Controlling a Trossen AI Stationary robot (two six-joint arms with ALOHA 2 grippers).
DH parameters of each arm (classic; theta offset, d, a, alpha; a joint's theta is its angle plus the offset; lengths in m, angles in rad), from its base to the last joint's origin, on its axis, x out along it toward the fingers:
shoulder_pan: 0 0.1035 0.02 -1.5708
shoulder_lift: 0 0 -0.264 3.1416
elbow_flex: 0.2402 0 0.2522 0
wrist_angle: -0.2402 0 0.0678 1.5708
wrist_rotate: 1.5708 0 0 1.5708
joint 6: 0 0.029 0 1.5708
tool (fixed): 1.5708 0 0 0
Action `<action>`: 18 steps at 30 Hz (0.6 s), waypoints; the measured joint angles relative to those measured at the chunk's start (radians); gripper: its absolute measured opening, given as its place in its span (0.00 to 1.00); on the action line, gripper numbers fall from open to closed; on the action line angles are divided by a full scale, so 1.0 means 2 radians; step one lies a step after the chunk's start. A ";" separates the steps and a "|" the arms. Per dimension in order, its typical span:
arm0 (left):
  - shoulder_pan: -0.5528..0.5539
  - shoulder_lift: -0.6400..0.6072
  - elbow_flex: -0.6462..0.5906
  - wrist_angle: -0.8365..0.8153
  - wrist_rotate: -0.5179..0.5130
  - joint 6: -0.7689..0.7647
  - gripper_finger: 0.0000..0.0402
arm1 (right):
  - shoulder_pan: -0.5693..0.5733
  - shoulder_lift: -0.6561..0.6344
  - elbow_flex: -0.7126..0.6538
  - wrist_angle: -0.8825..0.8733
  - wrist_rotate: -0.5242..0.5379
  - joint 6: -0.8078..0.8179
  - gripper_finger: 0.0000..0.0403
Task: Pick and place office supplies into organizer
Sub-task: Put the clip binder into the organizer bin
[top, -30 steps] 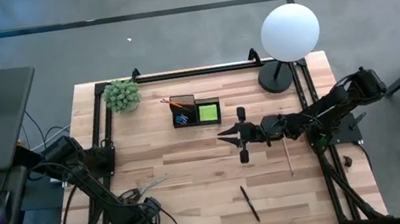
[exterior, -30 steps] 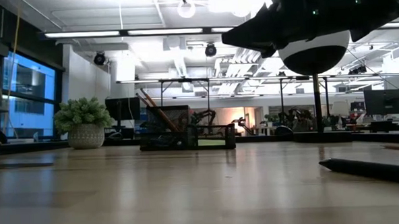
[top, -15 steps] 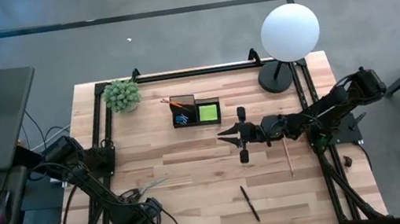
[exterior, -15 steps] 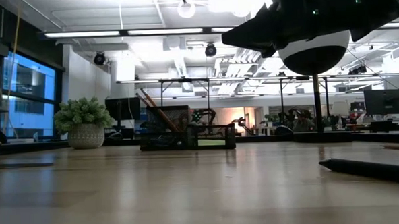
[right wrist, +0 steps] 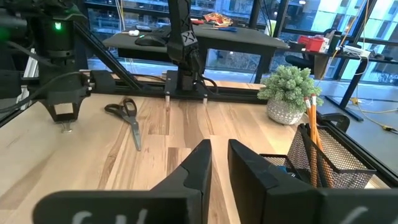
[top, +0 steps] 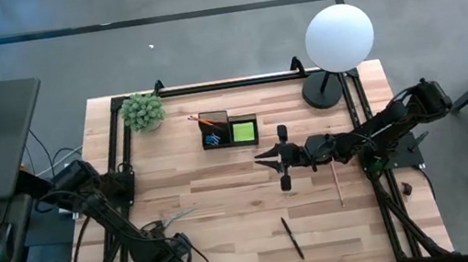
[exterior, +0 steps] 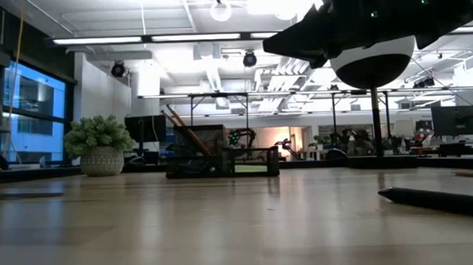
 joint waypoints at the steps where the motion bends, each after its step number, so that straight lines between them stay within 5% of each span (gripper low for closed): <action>1: 0.006 0.001 0.003 -0.002 -0.001 0.015 0.27 | 0.000 0.000 0.000 0.000 0.000 0.000 0.12; 9: 0.074 0.000 0.027 -0.021 -0.006 0.161 0.38 | -0.001 0.000 0.000 -0.010 0.001 -0.004 0.10; 18: 0.199 -0.001 0.088 -0.106 -0.107 0.363 0.27 | -0.001 0.000 0.000 -0.024 0.013 -0.009 0.10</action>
